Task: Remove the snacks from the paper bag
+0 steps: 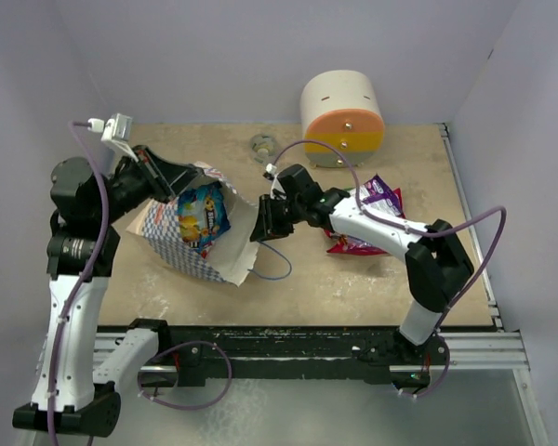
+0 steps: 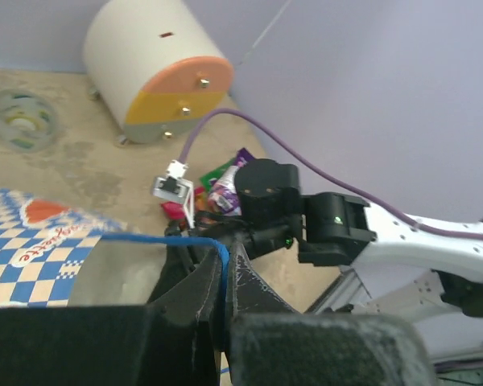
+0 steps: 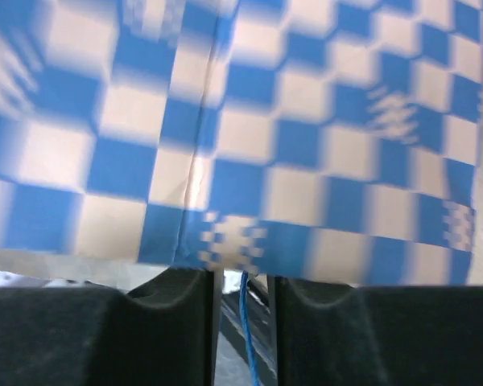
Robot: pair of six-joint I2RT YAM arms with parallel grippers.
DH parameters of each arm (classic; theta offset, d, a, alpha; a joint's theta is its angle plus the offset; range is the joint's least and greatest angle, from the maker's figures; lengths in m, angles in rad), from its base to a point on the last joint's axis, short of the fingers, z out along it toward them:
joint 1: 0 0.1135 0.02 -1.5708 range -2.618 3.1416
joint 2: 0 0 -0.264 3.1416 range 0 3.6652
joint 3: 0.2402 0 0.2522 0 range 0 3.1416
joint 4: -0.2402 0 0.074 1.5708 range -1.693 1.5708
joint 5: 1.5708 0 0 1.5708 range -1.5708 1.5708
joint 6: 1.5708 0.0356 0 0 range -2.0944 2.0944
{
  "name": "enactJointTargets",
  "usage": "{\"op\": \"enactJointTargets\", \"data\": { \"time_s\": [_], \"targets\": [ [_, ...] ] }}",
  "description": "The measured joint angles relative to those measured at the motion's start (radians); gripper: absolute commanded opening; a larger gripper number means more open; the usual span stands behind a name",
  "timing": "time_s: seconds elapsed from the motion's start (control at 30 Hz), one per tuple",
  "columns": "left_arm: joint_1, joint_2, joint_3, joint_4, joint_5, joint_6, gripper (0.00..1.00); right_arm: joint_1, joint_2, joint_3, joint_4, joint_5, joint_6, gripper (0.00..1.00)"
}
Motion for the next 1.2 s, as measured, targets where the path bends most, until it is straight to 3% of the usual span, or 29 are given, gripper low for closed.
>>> {"op": "enactJointTargets", "data": {
  "time_s": [0.2,0.33,0.4,0.8,1.2],
  "targets": [
    [0.0,-0.097,-0.082,0.082,0.124,-0.144,0.0,-0.005,-0.093,-0.069,-0.094,0.063,-0.142,0.49],
    [0.0,-0.09,-0.089,0.061,0.183,-0.156,0.0,-0.004,-0.188,-0.076,-0.147,0.139,-0.245,0.66],
    [0.0,-0.09,-0.089,0.041,0.204,-0.152,0.0,-0.005,-0.248,-0.081,-0.154,0.188,-0.296,0.7],
    [0.0,-0.109,-0.089,0.029,0.239,-0.15,0.0,0.048,-0.553,-0.21,-0.027,0.259,-0.61,0.76],
    [0.0,-0.074,-0.084,0.024,0.278,-0.157,0.0,0.191,-0.448,-0.211,0.124,0.206,-0.857,0.76]
  ]
}}
